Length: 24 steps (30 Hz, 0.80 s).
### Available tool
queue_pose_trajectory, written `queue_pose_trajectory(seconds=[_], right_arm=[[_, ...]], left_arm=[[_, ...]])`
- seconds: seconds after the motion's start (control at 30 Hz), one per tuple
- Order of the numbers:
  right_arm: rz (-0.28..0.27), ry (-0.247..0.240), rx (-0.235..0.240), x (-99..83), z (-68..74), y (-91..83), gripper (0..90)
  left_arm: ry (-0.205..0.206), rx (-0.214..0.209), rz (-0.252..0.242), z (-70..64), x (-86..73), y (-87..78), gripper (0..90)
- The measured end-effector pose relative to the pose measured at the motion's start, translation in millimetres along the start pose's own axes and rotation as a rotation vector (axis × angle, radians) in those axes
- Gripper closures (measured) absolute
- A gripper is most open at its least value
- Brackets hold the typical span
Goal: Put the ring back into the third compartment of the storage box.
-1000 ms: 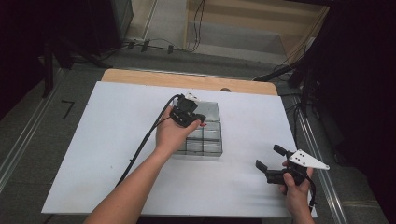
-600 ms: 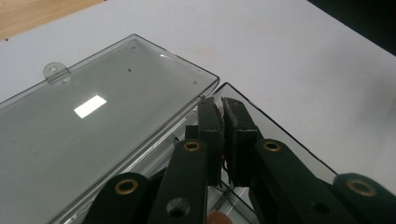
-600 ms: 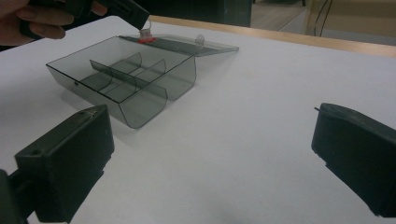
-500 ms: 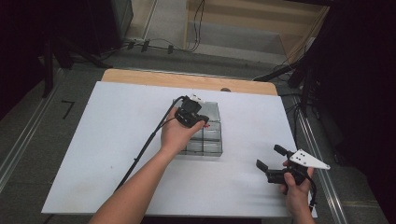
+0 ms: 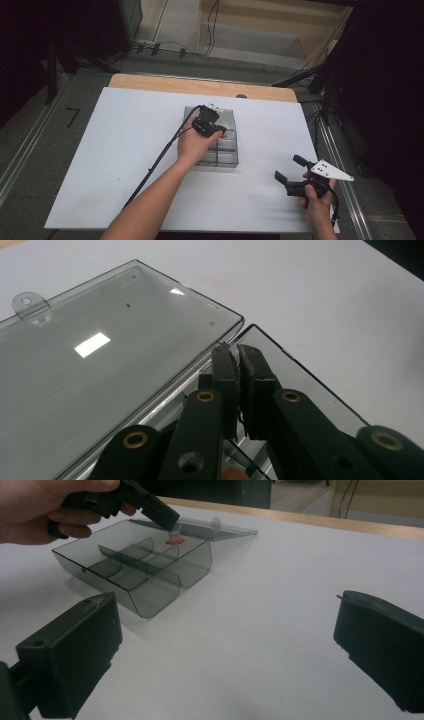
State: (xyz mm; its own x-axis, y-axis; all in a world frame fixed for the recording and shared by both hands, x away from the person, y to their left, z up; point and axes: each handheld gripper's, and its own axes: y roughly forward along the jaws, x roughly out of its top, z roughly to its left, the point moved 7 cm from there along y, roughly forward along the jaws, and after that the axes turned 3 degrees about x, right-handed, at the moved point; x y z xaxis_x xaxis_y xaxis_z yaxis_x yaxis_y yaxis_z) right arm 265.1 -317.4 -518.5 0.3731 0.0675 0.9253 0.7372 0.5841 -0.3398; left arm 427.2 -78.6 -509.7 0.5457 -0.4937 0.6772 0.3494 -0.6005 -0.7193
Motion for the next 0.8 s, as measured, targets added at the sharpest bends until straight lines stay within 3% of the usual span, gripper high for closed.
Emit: queue_pose_trajectory(seconds=[0.37, 0.8], right_arm=[[0.001, 0.003, 0.000, -0.3, -1.8, -0.3, 0.0], [0.004, 0.005, 0.001, -0.7, -1.9, 0.3, 0.0]], left_arm=[[-0.003, -0.012, 0.023, -4.8, -5.4, 11.5, 85.3], [0.025, -0.020, 0.075, -11.2, -12.1, 21.1, 85.3]])
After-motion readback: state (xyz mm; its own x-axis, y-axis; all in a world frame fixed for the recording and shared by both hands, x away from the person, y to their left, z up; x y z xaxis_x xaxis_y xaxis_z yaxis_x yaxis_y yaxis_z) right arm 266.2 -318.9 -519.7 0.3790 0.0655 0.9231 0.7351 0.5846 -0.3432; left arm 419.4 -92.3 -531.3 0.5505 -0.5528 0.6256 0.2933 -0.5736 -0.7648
